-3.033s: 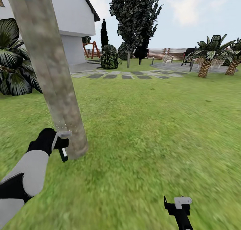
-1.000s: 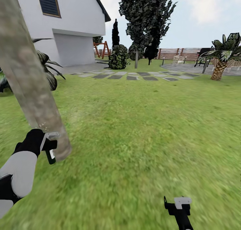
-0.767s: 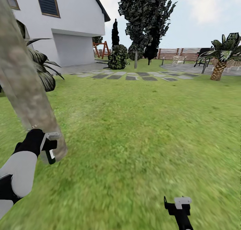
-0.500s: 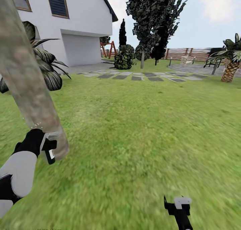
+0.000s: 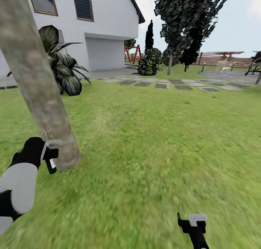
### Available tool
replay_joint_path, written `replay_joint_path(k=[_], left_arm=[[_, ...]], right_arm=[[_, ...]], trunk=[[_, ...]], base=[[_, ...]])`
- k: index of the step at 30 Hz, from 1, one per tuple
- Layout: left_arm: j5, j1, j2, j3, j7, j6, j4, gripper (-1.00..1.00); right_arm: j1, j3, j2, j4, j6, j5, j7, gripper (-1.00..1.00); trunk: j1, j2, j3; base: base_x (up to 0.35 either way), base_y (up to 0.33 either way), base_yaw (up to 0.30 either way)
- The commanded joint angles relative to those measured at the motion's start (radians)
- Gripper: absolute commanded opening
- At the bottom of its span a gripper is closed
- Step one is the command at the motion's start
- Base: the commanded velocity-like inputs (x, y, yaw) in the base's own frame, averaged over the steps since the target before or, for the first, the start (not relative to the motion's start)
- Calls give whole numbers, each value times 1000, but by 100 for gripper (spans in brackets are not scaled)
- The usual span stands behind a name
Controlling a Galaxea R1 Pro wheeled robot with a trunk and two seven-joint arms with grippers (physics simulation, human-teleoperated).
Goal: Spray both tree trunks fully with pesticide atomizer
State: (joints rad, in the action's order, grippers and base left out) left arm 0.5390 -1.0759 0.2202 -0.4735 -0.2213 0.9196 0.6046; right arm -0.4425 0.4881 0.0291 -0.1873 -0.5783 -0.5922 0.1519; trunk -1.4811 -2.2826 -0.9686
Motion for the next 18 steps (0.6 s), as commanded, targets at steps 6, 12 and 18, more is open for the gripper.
replay_joint_path(k=[6,12,18], left_arm=[[10,2,-7,-6,-9,4,-3,-100],[15,2,-7,-7,-9,3,-8,-100],[16,2,-7,-7,-9,2,-7,-100]], right_arm=[[-1,4,0,2,-3,-11,6,100],[-1,4,1,2,-3,-11,6,100],[-1,4,2,2,-3,-11,6,100]], trunk=[[0,0,-1],[0,0,-1],[0,0,-1]], base=[[140,-272,244],[154,-264,78],[177,-243,2]])
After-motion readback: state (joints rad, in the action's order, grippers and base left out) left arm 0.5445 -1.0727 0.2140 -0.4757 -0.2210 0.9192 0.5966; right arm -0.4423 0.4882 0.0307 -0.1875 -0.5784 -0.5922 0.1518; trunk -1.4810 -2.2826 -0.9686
